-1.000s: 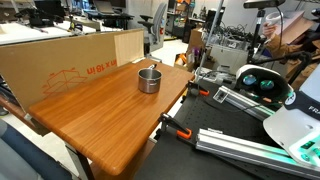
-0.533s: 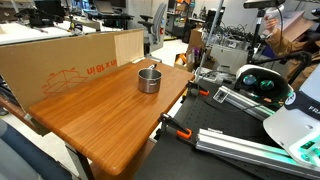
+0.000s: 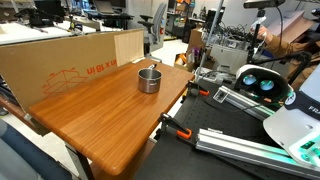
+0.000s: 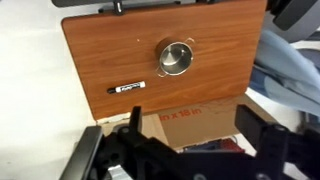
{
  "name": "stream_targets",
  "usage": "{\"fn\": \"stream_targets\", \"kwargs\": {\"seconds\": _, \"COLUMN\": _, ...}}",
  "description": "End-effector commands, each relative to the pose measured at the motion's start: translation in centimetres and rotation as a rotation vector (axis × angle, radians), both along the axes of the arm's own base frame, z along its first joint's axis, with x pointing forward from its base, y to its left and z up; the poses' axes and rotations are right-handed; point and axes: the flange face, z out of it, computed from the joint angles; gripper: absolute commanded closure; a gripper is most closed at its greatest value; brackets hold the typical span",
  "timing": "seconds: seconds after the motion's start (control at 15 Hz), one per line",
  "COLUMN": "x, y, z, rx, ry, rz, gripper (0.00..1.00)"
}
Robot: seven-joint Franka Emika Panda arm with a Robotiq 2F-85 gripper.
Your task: Place the marker in the silver pot
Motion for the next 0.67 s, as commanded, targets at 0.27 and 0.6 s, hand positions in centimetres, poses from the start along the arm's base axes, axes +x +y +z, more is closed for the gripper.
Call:
{"fn": "stream_targets", "kwargs": {"seconds": 0.27, "x": 2.2, "y": -5.9, "z": -6.7, "rx": -0.012, "ry": 0.019, "rz": -0.422, "gripper": 0.00}}
{"fn": "stream_targets", "kwargs": {"seconds": 0.6, "x": 3.9, "y": -9.5, "z": -10.0, "rx": -0.008, "ry": -0.012, "rz": -0.698, "gripper": 0.00}}
